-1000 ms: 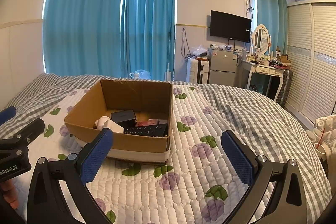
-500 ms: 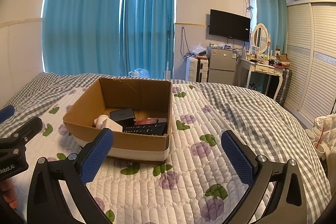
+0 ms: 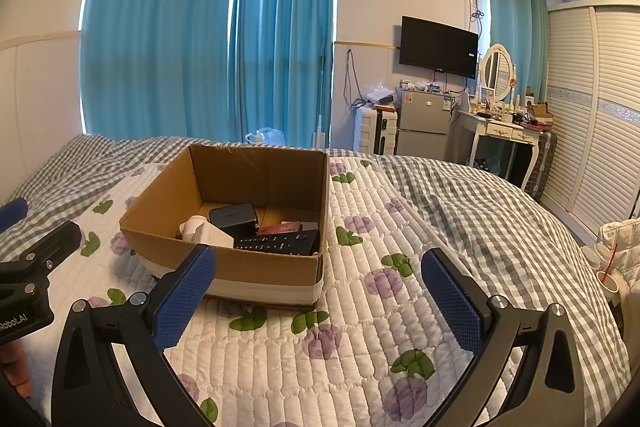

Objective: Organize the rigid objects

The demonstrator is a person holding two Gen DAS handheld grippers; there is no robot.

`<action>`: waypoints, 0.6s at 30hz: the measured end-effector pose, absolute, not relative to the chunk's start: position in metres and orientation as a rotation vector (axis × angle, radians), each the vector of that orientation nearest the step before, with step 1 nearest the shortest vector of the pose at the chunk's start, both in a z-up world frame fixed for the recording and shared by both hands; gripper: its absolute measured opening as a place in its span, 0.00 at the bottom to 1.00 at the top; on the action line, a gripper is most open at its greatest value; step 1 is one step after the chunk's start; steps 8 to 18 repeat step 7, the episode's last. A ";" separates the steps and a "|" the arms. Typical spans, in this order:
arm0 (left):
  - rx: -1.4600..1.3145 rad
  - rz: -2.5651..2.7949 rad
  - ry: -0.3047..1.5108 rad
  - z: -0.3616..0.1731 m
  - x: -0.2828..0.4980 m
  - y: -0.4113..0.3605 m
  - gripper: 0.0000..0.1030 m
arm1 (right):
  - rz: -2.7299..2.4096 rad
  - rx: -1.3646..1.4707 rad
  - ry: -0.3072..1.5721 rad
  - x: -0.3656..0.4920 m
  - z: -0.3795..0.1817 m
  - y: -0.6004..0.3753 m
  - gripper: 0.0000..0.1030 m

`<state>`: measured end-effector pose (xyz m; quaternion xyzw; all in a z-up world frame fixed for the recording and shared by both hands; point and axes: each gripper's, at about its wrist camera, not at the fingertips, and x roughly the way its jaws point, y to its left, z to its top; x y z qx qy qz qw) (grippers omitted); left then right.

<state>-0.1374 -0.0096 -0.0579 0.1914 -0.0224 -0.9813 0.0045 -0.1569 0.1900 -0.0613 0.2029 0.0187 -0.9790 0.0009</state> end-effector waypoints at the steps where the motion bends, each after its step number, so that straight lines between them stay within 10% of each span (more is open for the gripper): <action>1: 0.600 -3.074 -0.070 -0.058 -0.137 -0.010 1.00 | -3.074 0.638 0.060 -0.157 -0.061 0.190 1.00; 18: 0.610 -3.062 -0.065 -0.059 -0.138 -0.011 1.00 | -3.074 0.649 0.065 -0.159 -0.063 0.190 1.00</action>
